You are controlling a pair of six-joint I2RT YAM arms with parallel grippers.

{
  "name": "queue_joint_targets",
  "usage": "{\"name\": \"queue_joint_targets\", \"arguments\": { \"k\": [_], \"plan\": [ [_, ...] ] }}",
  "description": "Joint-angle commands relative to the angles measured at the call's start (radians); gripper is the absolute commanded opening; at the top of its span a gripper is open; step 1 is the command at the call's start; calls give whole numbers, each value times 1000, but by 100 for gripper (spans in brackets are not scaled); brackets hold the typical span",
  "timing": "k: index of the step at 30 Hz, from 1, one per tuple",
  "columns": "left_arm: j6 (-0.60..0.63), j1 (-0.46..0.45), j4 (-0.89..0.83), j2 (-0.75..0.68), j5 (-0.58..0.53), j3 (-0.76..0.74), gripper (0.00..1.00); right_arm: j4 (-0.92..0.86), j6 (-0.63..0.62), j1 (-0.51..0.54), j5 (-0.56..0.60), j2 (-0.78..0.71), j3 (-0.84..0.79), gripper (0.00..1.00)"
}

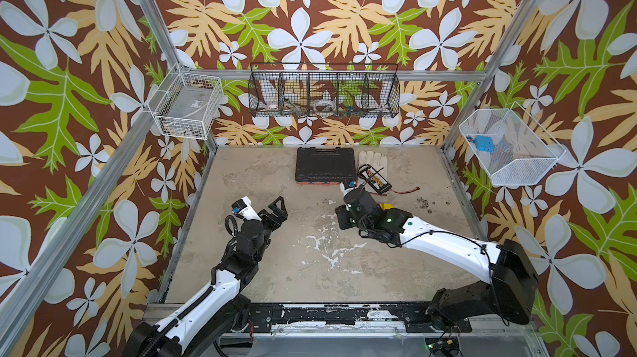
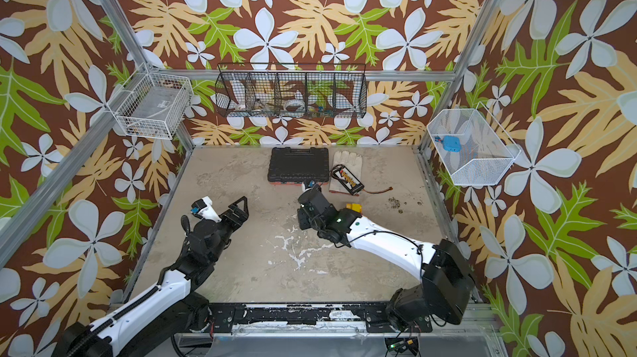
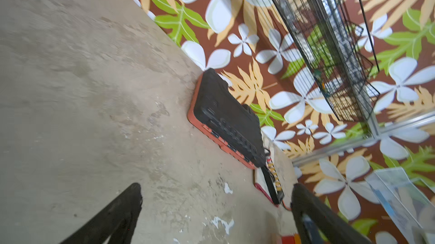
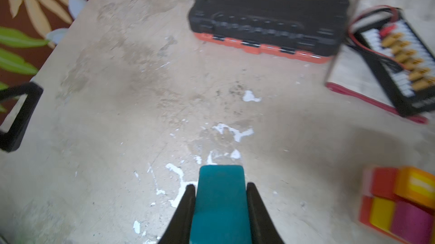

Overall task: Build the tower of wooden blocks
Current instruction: 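Lift the teal cube with the right gripper and carry it over the stack, then lower the teal cube onto the top of the stack with the right gripper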

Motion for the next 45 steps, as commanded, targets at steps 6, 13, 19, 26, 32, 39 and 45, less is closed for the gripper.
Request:
{"name": "queue_joint_targets", "arguments": {
  "k": [6,13,19,26,32,39,45],
  "plan": [
    [82,0,95,246,315,130,100,-141,118,-110,89,-137,-71,1],
    [81,-2,119,349,403,170,100,-182,124,-272,49,-196,-117,0],
    [81,-2,105,376,415,188,100,-220,132,-331,79,-193,-110,0],
    [82,-2,92,382,416,197,100,-291,196,-332,131,-132,-38,0],
    [82,-2,86,381,414,200,100,-316,248,-337,151,-99,-1,0],
    [82,-2,80,382,410,204,100,-290,286,-355,134,-85,1,0],
    [83,-2,70,381,410,208,100,-273,287,-361,114,-39,10,0]
  ]
}}
